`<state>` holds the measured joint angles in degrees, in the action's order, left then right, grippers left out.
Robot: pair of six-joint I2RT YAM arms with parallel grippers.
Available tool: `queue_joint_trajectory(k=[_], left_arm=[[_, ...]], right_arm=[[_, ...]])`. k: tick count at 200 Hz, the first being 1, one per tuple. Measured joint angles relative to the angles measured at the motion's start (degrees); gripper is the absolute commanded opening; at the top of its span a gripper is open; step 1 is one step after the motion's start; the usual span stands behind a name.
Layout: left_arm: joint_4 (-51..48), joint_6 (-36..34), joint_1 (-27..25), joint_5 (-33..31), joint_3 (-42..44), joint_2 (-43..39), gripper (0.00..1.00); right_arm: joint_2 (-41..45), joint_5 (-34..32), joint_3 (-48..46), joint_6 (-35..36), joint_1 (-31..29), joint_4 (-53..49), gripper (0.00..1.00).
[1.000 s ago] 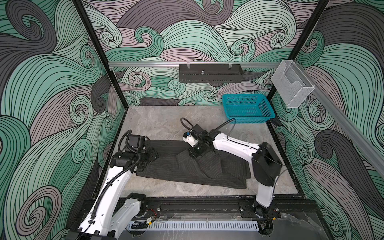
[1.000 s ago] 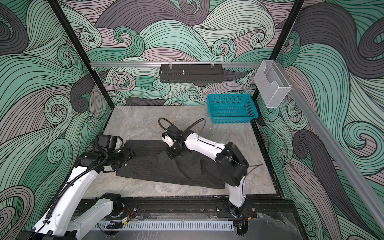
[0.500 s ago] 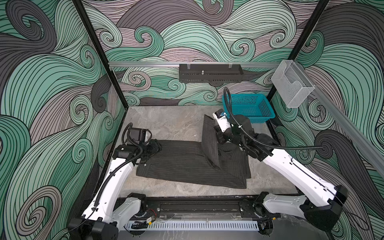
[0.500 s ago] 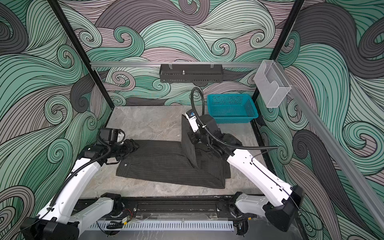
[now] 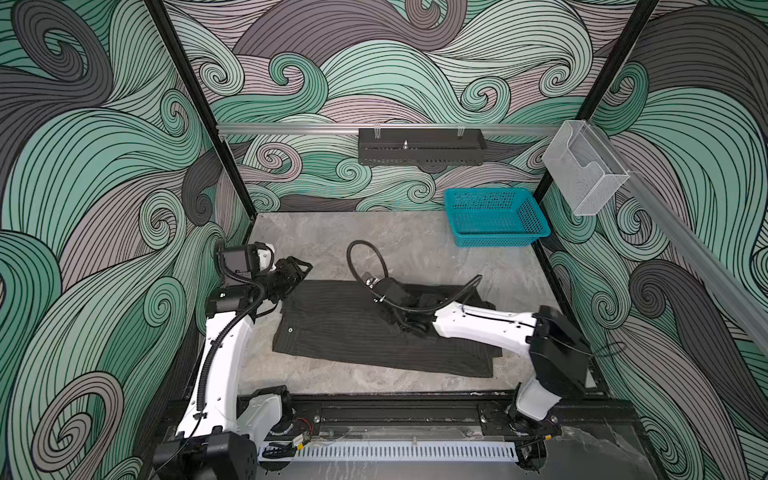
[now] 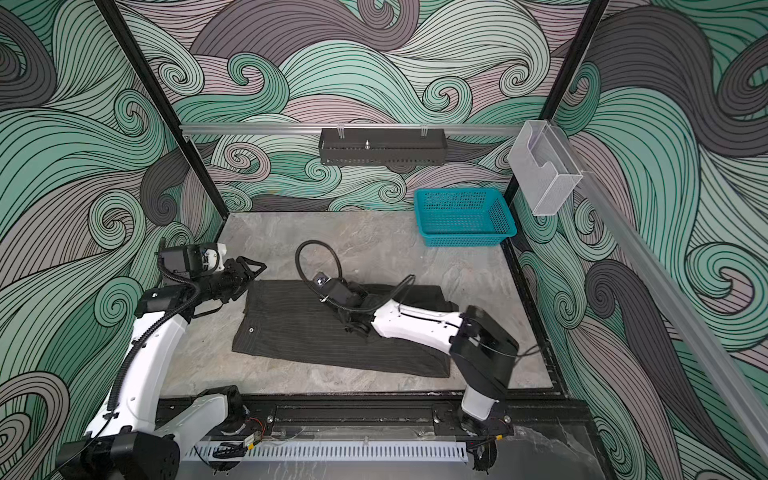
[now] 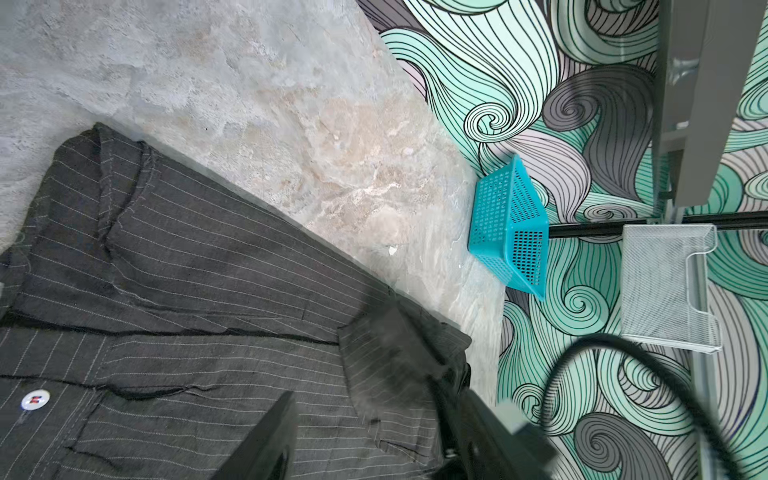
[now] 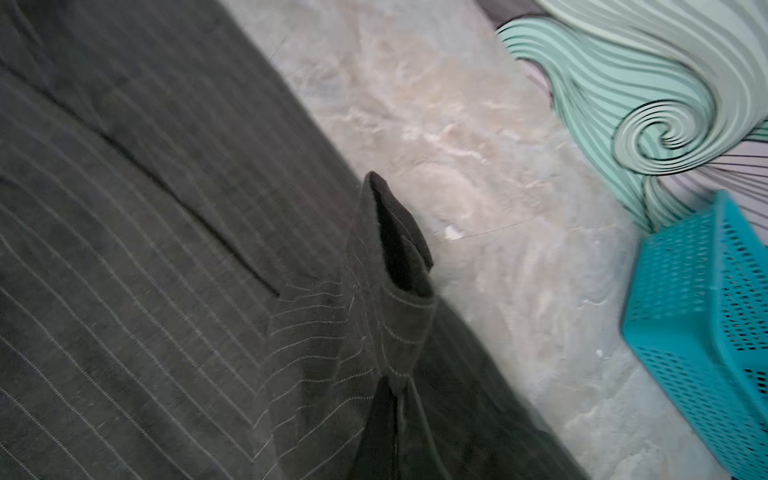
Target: Fold and stack the long sleeve shirts
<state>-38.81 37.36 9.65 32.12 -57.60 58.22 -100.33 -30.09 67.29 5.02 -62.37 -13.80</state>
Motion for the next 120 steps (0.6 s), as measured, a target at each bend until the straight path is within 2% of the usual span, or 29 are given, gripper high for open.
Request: queue_joint_trajectory(k=[26, 47, 58, 76, 97, 120], left_arm=[[-0.4, -0.5, 0.9, 1.8, 0.7, -0.7, 0.64], [-1.0, -0.7, 0.9, 2.6, 1.9, -1.2, 0.64], [-1.2, -0.9, 0.9, 2.9, 2.7, -1.2, 0.64], [-1.7, -1.2, 0.9, 3.2, 4.0, -1.2, 0.65], [-1.9, -1.4, 0.9, 4.1, 6.5, -1.2, 0.68], [-1.8, -1.3, -0.8, 4.5, 10.4, -1.0, 0.73]], right_arm=[[-3.9, -0.3, 0.0, -3.7, -5.5, 0.3, 0.00], [-4.5, 0.9, 0.0, -7.2, -9.2, 0.6, 0.27], [-4.5, 2.0, -0.2, -8.7, -10.6, 0.9, 0.47], [-3.4, 4.0, -2.1, -10.8, -12.1, 1.7, 0.62], [1.2, 5.5, -6.3, -12.8, -12.1, 0.8, 0.66], [10.4, 7.4, -9.3, -15.3, -8.2, -2.0, 0.66]])
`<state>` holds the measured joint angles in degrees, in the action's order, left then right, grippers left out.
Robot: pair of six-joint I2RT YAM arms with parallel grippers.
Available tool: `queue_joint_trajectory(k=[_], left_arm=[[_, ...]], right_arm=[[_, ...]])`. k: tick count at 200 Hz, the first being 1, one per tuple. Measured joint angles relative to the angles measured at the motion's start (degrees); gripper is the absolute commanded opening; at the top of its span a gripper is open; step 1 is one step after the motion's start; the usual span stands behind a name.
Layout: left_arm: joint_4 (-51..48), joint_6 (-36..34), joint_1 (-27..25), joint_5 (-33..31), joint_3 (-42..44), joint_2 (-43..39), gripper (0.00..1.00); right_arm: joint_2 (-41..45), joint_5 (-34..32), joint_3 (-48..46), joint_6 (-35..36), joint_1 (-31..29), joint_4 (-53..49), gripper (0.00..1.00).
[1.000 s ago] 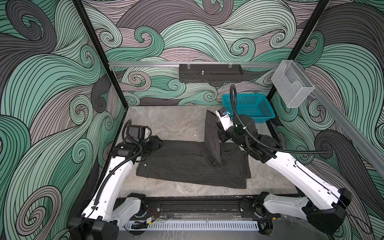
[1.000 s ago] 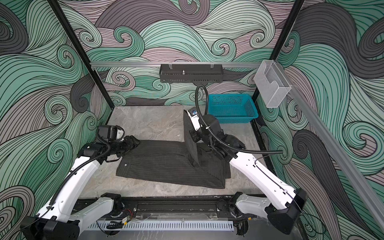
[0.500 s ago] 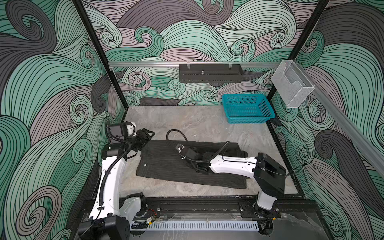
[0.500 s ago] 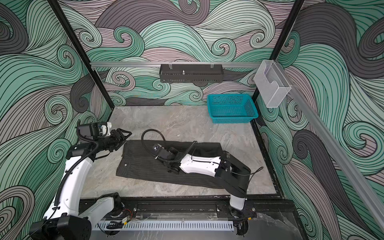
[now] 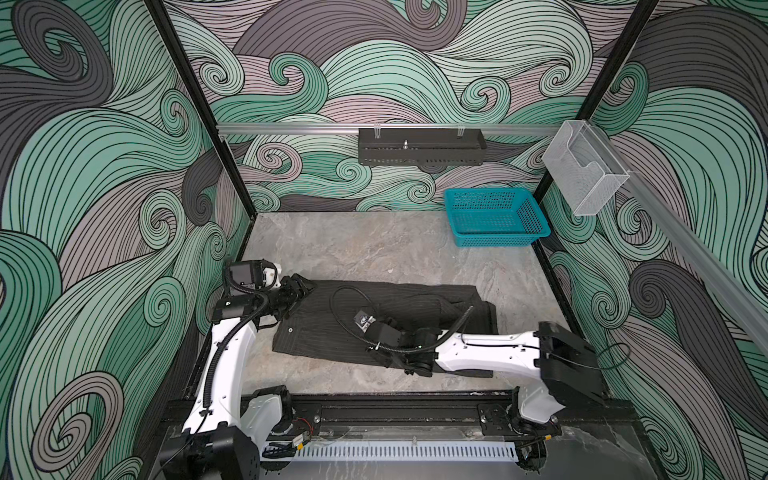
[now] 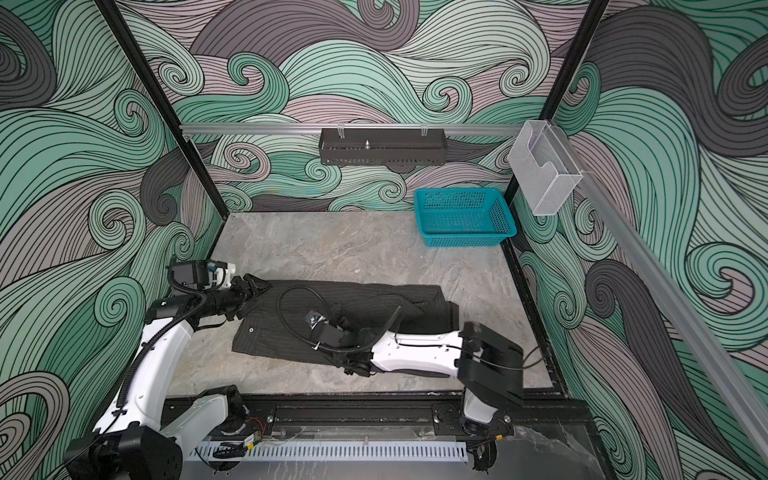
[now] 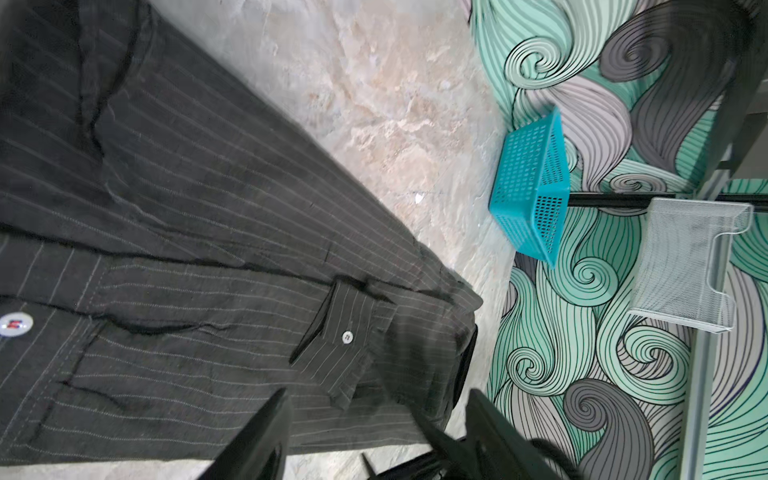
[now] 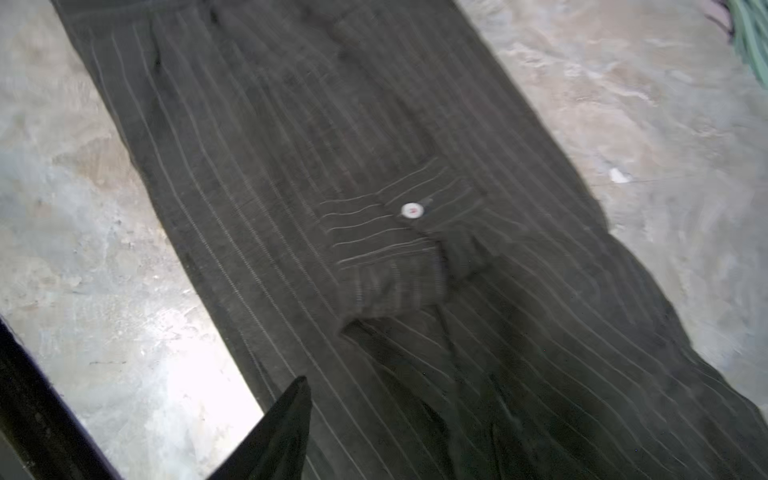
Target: Fold and stack the long sleeve shirts
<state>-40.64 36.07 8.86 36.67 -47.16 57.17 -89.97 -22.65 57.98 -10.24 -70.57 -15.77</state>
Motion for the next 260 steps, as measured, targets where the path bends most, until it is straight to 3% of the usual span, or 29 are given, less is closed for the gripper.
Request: queue_joint_trajectory(k=[47, 68, 168, 232, 242, 260], left_arm=[[6.1, 4.6, -15.3, -0.2, 6.6, 7.5, 0.72], [11.0, 7.8, -18.9, -0.4, 10.0, 10.9, 0.74], [41.7, 25.8, -26.0, -0.7, 20.9, 21.7, 0.75], [48.0, 30.0, -27.1, -1.5, 20.8, 25.3, 0.42], [48.3, 30.0, -27.1, -1.6, 20.7, 26.0, 0.45], [48.5, 29.9, -27.5, -1.5, 20.5, 26.8, 0.61]], right_arm=[[15.0, 2.4, -4.3, -3.5, 14.3, -2.7, 0.65], [18.0, 3.7, -7.3, -3.8, 17.6, -5.0, 0.65], [28.3, 8.4, -12.7, -3.1, 27.8, -9.6, 0.64], [29.7, 10.7, -14.1, -2.4, 31.8, -10.9, 0.62], [30.0, 11.3, -14.6, -2.6, 33.1, -11.1, 0.62], [30.2, 12.8, -15.6, -3.5, 35.5, -11.3, 0.62]])
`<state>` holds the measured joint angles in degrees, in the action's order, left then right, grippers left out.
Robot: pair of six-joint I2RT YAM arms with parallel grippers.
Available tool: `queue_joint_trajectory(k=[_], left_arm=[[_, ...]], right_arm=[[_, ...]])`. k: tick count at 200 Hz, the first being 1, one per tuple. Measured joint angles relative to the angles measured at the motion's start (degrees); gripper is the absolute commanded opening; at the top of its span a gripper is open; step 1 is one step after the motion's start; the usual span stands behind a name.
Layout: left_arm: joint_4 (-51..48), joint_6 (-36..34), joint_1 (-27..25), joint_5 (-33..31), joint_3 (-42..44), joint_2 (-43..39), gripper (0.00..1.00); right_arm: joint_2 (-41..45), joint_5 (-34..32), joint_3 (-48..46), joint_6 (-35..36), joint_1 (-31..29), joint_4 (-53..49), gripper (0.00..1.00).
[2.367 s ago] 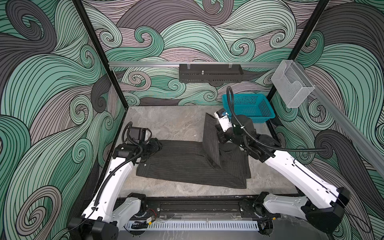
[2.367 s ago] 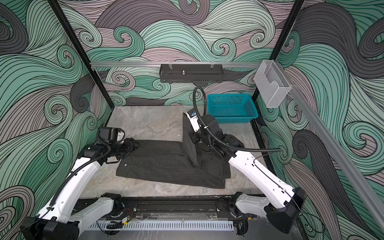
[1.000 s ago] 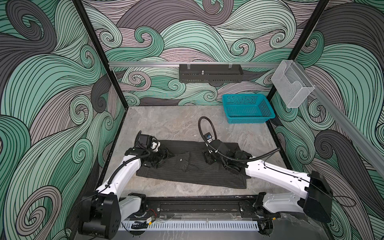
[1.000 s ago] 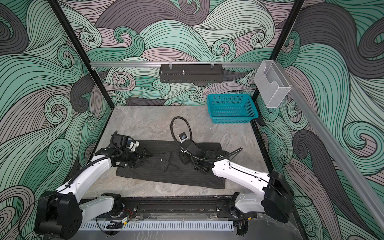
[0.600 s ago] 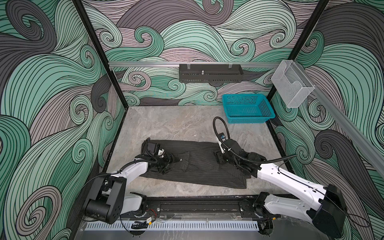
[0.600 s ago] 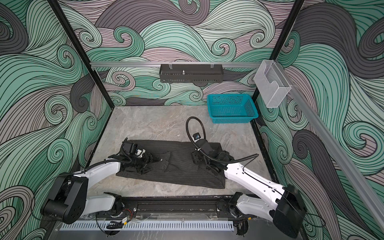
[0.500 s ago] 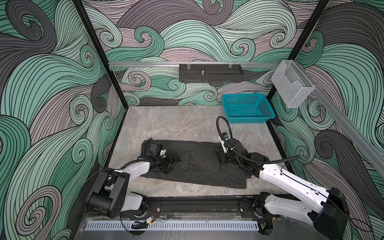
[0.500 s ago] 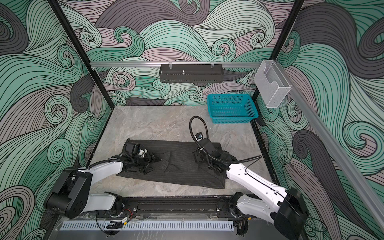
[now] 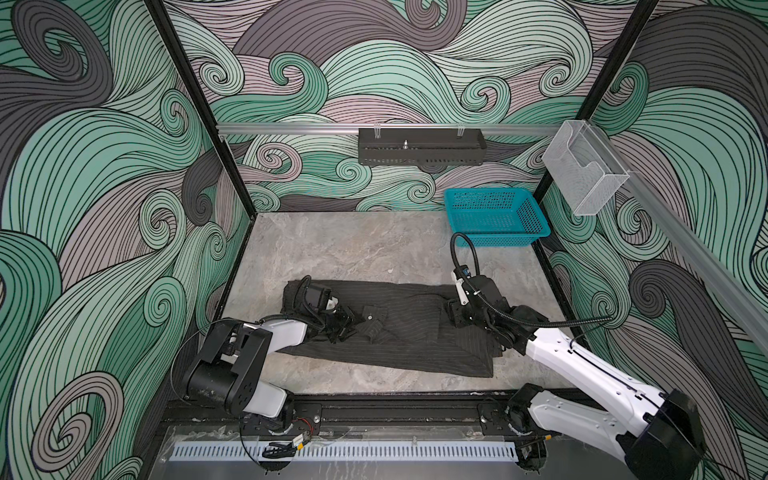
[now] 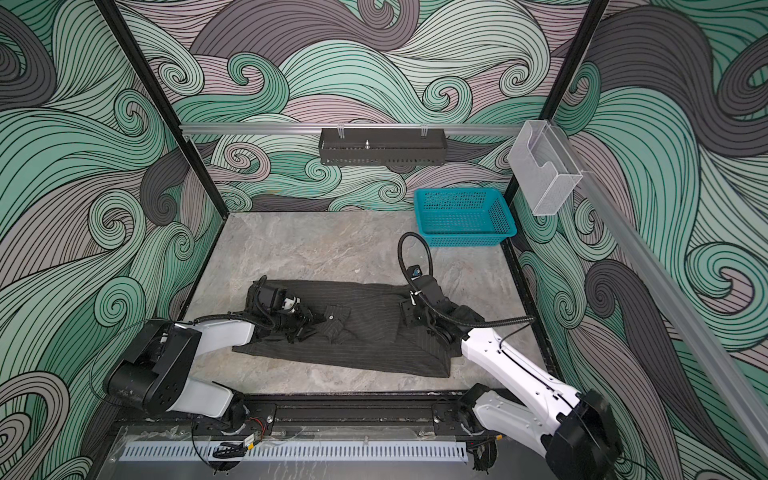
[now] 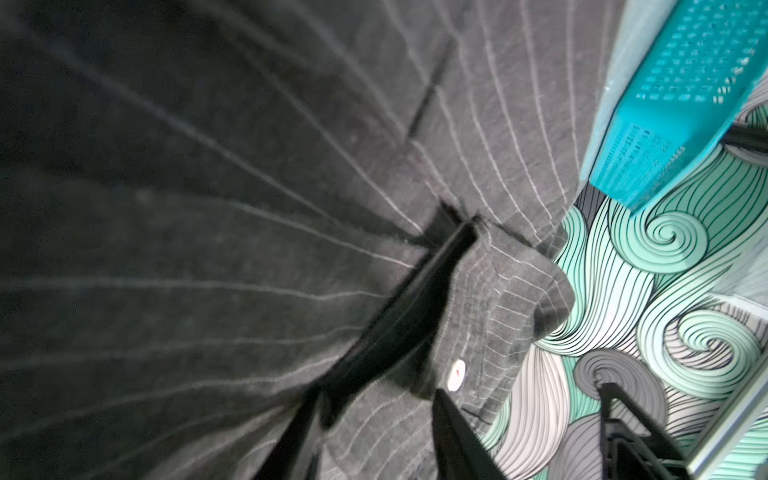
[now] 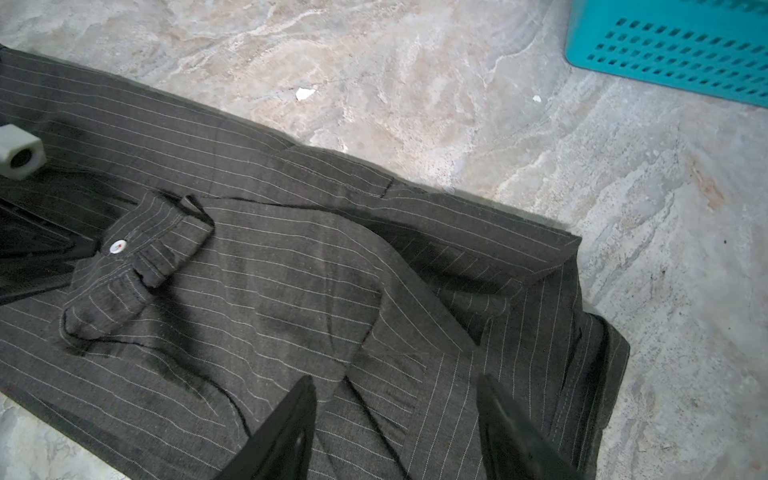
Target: Fold and stack the long sleeve shirts
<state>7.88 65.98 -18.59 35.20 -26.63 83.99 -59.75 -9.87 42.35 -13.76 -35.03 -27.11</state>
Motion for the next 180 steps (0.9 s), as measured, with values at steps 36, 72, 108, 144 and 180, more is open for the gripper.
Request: queue_joint_trajectory(k=[36, 72, 108, 144, 180], left_arm=[[1.6, 0.1, -1.1, 0.0, -0.7, 1.0, 0.52], [4.6, 1.0, -2.0, 0.0, -0.2, 3.7, 0.06], [0.5, -0.4, -2.2, -0.6, -1.6, 1.9, 0.00], [-19.2, -11.6, -1.7, -5.7, -18.4, -9.8, 0.00], [-31.6, -26.1, -0.5, -11.7, -34.7, -19.9, 0.00]], right_arm=[[0.5, 2.4, -1.7, -1.0, 3.2, -0.1, 0.61], [0.6, 4.2, -1.8, -1.6, 4.8, -0.1, 0.61], [-1.1, 7.6, -2.0, -4.6, 10.3, 0.0, 0.63], [-8.3, 15.1, -2.3, -10.4, 19.5, 0.0, 0.63], [-16.1, 21.5, -2.3, -14.7, 22.6, 0.2, 0.45]])
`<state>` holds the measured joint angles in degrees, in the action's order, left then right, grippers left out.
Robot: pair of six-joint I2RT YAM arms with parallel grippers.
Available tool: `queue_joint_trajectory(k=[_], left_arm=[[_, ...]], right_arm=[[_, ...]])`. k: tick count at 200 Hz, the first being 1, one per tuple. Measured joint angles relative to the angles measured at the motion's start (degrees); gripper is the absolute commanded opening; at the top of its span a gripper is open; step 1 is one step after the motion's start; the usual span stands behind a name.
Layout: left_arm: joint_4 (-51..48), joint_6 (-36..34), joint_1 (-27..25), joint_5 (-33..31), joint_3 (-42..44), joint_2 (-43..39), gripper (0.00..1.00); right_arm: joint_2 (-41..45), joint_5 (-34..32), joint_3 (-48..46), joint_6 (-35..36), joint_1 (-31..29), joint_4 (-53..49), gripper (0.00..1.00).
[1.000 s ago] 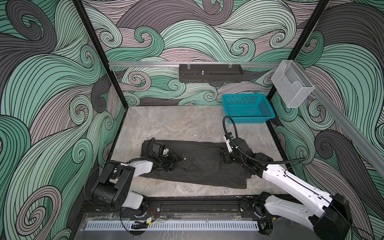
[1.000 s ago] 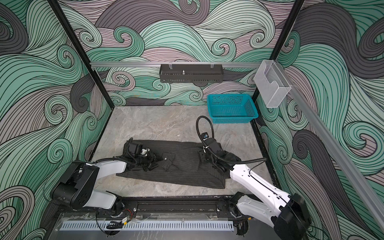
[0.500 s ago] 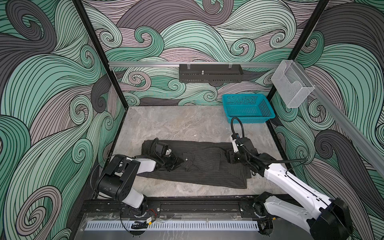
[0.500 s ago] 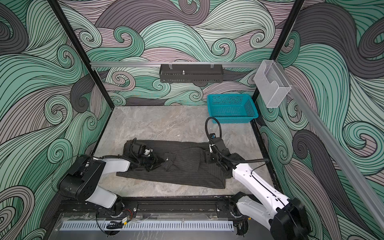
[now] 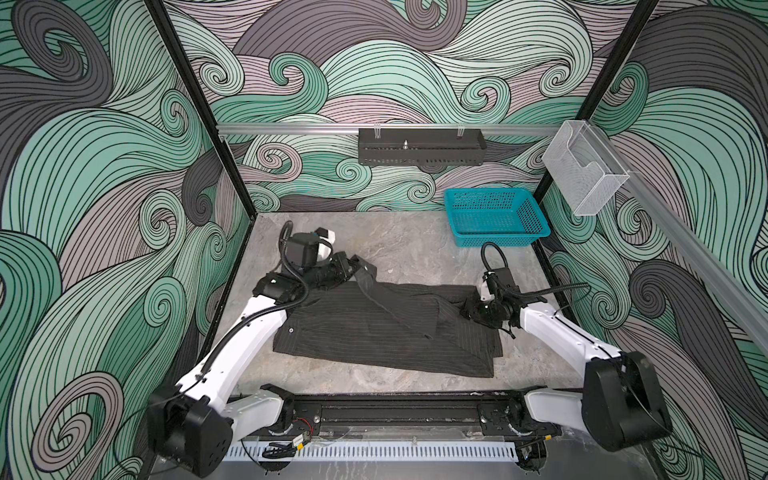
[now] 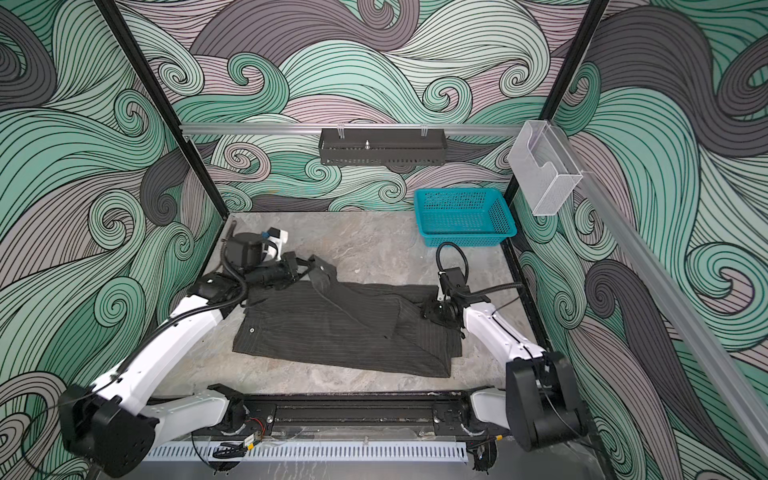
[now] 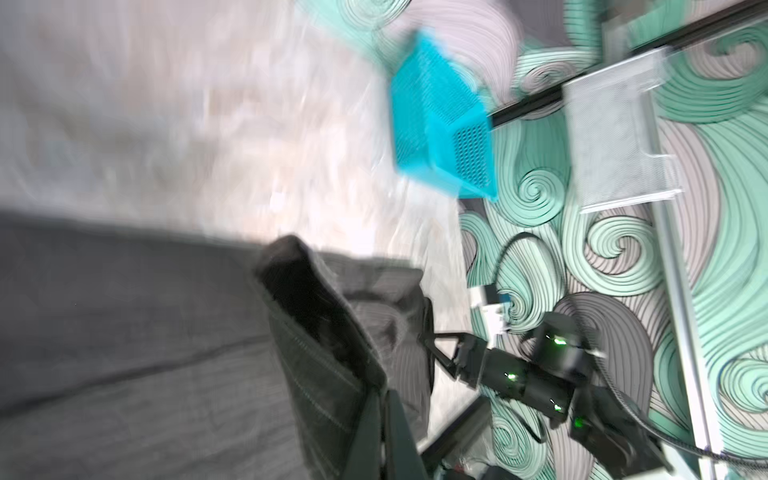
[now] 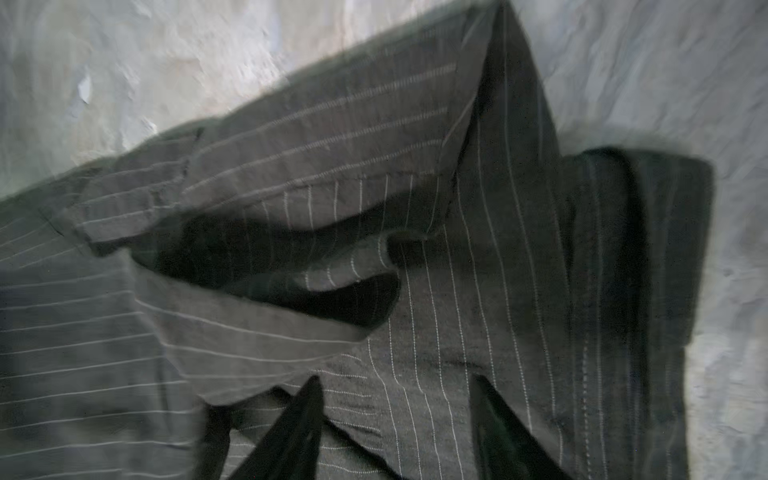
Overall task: Fold and stack the long sleeve shirts
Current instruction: 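Lift the shirt's end with the left gripper while the right gripper holds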
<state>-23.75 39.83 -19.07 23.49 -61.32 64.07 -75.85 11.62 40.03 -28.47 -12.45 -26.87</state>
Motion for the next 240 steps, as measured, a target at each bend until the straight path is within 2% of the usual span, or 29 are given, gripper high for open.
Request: queue_joint_trajectory(k=[22, 43, 76, 91, 101, 121, 149, 187, 240], left_arm=[[-4.3, -6.4, 0.5, -1.5, -1.4, -5.0, 0.00], [-8.0, -11.8, 0.5, -1.3, -1.3, -8.3, 0.00], [-9.7, -18.8, 0.5, 1.9, -0.7, -13.2, 0.00], [-9.6, -21.4, 0.5, 4.5, -0.7, -15.4, 0.00], [-9.4, -22.8, 0.5, 6.5, -0.7, -16.7, 0.00], [-7.7, -24.4, 0.5, 11.3, 0.0, -17.9, 0.01], [-4.9, -24.3, 0.2, 16.3, 2.1, -17.6, 0.02], [-1.5, -23.2, -2.7, 20.2, 2.4, -15.0, 0.02], [-0.1, -25.1, -13.7, 27.8, -2.7, -13.5, 0.03]], right_arm=[[-3.9, 2.2, 0.0, -1.2, 0.2, 0.0, 0.31], [-6.3, 2.4, 0.0, -2.0, 0.2, -0.2, 0.21], [-7.3, 1.0, 0.0, -2.4, 0.4, -1.2, 0.16], [-7.2, 0.9, 0.0, -2.4, 0.9, -1.6, 0.19], [-6.8, 0.9, 0.0, -2.4, 1.1, -1.7, 0.26], [-4.0, 1.2, 0.7, -2.1, 1.2, -2.6, 0.30], [-0.8, 1.1, 7.9, -1.8, 1.2, -4.4, 0.42], [-4.9, 2.0, 19.1, -0.5, 1.2, -4.6, 0.43], [-15.5, 3.9, 29.1, -0.1, 1.2, -6.5, 0.39]])
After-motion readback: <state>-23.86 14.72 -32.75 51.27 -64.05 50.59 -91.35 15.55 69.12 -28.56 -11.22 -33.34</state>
